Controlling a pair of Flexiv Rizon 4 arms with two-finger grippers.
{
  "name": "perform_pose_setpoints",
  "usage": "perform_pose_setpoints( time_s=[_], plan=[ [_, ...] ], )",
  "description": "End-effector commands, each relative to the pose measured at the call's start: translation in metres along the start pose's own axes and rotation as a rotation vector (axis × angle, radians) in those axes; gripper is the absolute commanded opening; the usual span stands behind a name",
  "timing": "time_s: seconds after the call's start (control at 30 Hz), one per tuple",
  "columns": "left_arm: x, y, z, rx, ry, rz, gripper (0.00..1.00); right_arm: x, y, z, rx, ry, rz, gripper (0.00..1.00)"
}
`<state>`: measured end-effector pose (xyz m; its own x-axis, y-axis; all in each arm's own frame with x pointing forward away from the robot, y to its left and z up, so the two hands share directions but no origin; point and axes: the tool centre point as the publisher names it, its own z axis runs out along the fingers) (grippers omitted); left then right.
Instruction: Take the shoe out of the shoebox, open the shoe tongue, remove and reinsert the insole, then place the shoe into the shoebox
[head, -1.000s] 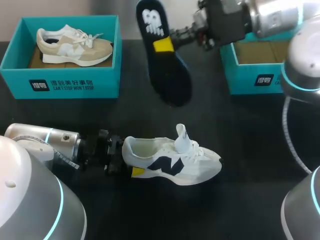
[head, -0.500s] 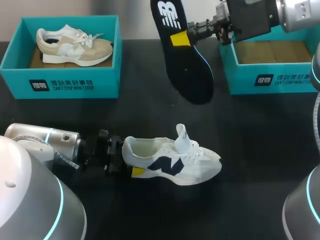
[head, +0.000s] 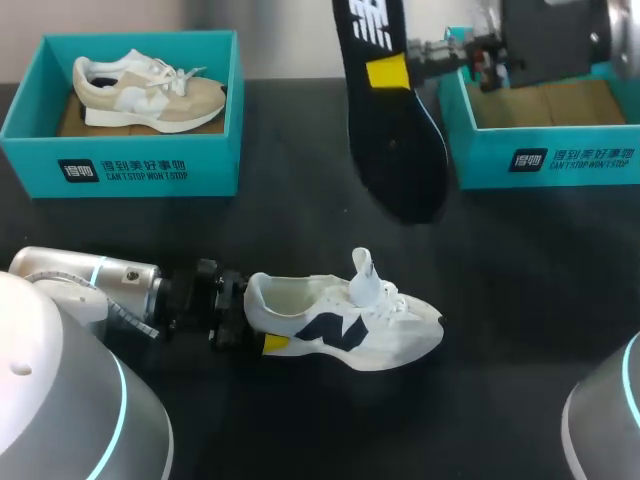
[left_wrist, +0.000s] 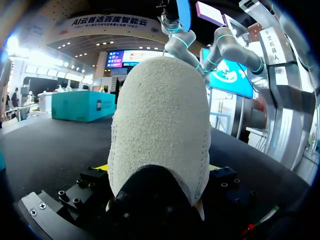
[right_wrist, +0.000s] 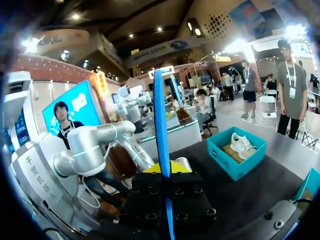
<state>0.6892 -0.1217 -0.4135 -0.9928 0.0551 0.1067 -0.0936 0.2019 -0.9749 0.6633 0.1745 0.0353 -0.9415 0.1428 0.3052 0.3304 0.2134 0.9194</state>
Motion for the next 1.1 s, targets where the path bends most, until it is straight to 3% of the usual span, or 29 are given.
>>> perform_pose_setpoints(
  time_s=[0.03,0.37,0.4,0.57,1.1],
  plan=[
    [0.0,0.0,0.001,-0.002,0.0,0.0,0.0,0.003,-0.029,-0.015,-0.074,0.015,-0.003,0.0],
    [0.0,0.0,0.001,-0.002,0.0,0.0,0.0,0.003,-0.029,-0.015,-0.074,0.015,-0.003,0.0],
    [0.0,0.0,0.001,-0.002,0.0,0.0,0.0,0.004,-0.031,-0.016,-0.114,0.042,0.005,0.0],
    [0.0,0.0,0.001,-0.002,0.0,0.0,0.0,0.024,-0.044,-0.027,-0.166,0.06,0.029,0.0],
    [0.0,0.0,0.001,-0.002,0.0,0.0,0.0,0.053,-0.053,-0.052,-0.163,0.067,0.072,0.0]
  ],
)
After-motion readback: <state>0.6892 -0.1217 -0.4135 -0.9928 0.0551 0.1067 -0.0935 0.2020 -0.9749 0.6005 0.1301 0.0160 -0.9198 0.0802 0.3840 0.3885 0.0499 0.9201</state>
